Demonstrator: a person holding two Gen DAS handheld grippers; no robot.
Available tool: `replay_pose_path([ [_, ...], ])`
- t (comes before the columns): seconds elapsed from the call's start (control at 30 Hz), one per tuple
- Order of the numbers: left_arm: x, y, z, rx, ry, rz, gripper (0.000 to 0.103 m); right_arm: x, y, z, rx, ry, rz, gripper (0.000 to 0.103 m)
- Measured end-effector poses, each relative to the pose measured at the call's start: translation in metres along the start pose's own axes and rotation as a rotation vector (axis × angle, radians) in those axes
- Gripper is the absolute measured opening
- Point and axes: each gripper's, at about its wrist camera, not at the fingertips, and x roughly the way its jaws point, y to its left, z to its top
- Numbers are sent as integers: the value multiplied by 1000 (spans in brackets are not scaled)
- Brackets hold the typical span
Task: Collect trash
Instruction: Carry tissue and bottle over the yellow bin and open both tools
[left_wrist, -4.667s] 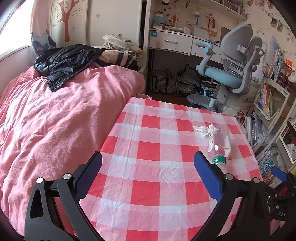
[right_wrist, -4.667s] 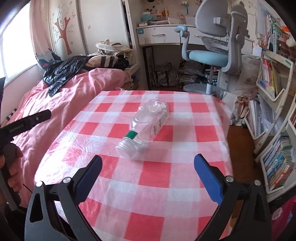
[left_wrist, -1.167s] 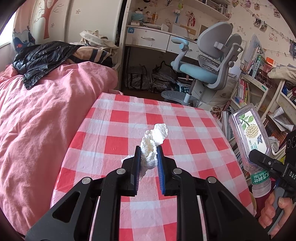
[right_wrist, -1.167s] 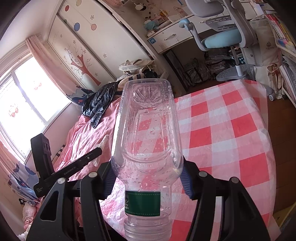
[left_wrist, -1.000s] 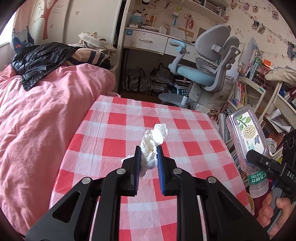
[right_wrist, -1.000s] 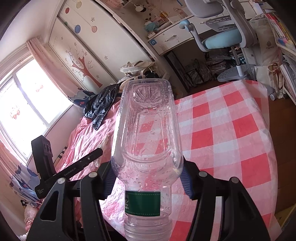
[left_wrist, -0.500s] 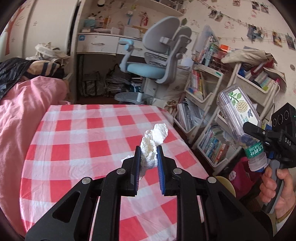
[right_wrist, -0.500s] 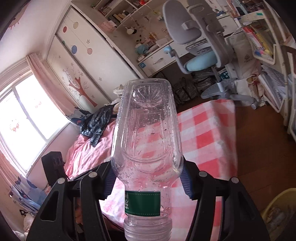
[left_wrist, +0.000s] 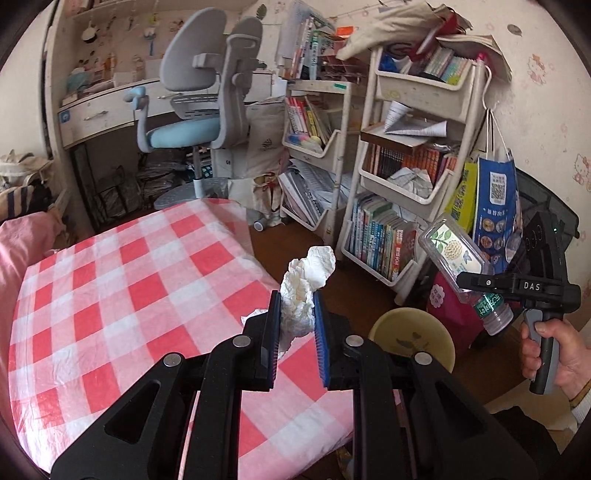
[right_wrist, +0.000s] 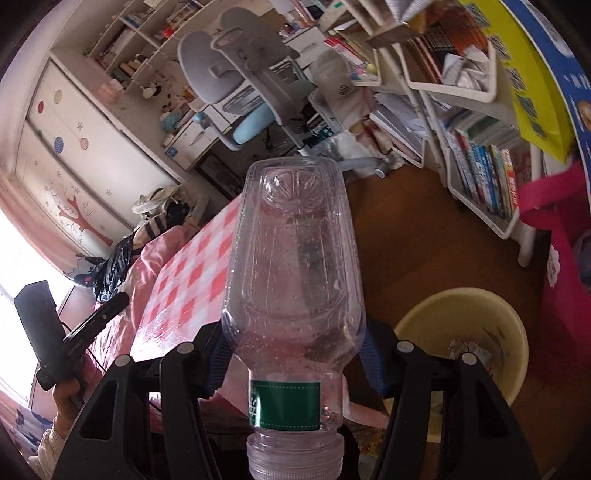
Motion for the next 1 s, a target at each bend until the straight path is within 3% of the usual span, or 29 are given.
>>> replay_pose_path([
  [0.23,45,-52,5,98,72,-83,16,12,-51,-19,93,49,-62,58],
  [0.53,146,-144,5,218,264,-273,17,33,-112,-28,204,99,-198,59],
  [0.6,169,-165,2,238,324,-316,27,32,-125,-30,246,107,-236,65],
  [0.63,179,-175,0,252,353,-316,33,29,-130,-30,265,99,-239,66],
  [0.7,190,-189,-2,275,378,-286,55,19,-135,-31,282,80,-235,66],
  [0.77,186,-192,-3,278,369,-259,63,9,-137,-30,280,64,-251,68],
  [0.9,151,-172,3,258,253,-138,81,-18,-117,-21,240,-11,-237,68],
  [1.0,110,-136,11,198,164,-14,89,-32,-70,-2,153,-85,-205,75],
])
